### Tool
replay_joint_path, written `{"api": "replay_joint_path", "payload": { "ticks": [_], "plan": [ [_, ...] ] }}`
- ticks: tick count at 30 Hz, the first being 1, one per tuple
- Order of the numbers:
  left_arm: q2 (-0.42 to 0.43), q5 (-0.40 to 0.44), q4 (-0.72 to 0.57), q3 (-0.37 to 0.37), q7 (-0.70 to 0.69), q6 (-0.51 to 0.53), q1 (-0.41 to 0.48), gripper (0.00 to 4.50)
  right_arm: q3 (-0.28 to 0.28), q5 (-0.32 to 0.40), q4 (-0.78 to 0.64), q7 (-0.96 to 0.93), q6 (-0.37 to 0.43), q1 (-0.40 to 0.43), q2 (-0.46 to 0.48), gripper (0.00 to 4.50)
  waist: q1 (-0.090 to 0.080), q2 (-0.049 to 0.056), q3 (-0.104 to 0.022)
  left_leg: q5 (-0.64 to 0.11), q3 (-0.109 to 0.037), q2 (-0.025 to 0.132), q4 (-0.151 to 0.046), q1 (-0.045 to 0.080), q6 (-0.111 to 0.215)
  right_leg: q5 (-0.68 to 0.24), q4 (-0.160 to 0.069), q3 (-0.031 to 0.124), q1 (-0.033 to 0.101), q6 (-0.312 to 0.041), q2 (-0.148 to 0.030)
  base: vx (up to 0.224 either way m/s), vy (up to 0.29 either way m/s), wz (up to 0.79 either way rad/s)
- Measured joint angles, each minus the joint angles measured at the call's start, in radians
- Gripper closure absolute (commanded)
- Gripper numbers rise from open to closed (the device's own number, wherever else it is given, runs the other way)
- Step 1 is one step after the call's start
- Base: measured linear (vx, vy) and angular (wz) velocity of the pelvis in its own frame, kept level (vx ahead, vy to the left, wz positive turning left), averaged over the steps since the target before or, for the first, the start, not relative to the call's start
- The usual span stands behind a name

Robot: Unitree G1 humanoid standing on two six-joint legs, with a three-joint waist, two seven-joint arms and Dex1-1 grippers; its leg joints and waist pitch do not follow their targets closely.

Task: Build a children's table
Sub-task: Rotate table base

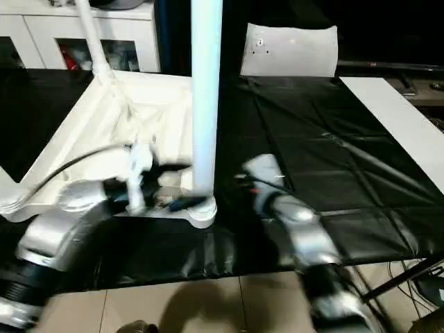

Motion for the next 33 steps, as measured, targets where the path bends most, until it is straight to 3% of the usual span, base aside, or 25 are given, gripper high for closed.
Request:
{"api": "replay_joint_path", "payload": {
  "ticks": [4,13,16,22,25,33],
  "plan": [
    [0.095,0.076,0.098,-0.057,-0.092,-0.059,-0.069,0.99,0.006,0.056,-0.146,0.101,0.036,0.073,-0.065,0.00,0.000,0.003,0.000,0.000,0.000,0.000,-0.002,0.001,0.000,0.000,-0.001,0.000,0.000,0.000,0.000,0.000,0.000,0.00],
    [0.106,0.135,0.321,-0.115,-0.255,-0.147,-0.191,1.71,0.013,0.150,-0.390,0.280,0.067,0.187,-0.180,0.00,0.013,0.005,0.000,0.000,0.000,0.000,-0.002,0.002,0.000,0.000,0.000,0.000,0.000,0.000,0.000,0.000,0.000,0.00],
    [0.109,0.158,0.367,-0.131,-0.276,-0.172,-0.209,1.94,0.007,0.171,-0.426,0.301,0.049,0.213,-0.185,0.00,0.014,0.008,-0.001,0.000,0.000,0.000,-0.002,0.002,0.000,0.000,0.000,0.000,0.000,0.000,0.000,0.000,0.000,0.00],
    [0.093,0.184,0.475,-0.132,-0.308,-0.225,-0.243,2.31,0.011,0.273,-0.542,0.399,0.198,0.257,-0.240,0.00,0.017,0.009,0.000,0.000,0.000,0.000,-0.002,0.002,0.000,0.000,0.000,0.000,0.000,-0.001,0.000,0.000,0.000,0.00],
    [0.092,0.187,0.497,-0.132,-0.307,-0.239,-0.248,2.59,0.018,0.302,-0.560,0.416,0.222,0.264,-0.246,0.00,0.017,0.010,0.000,0.000,0.000,0.000,-0.002,0.002,0.000,0.000,0.000,0.000,0.001,-0.001,-0.001,0.000,0.000,0.00],
    [0.077,0.205,0.579,-0.131,-0.305,-0.295,-0.268,3.14,0.028,0.305,-0.560,0.421,0.238,0.271,-0.246,0.00,0.020,0.010,0.000,0.000,0.000,0.000,-0.002,0.002,0.000,0.000,0.000,0.000,0.001,-0.001,-0.001,0.000,0.000,0.00]
  ]
}}
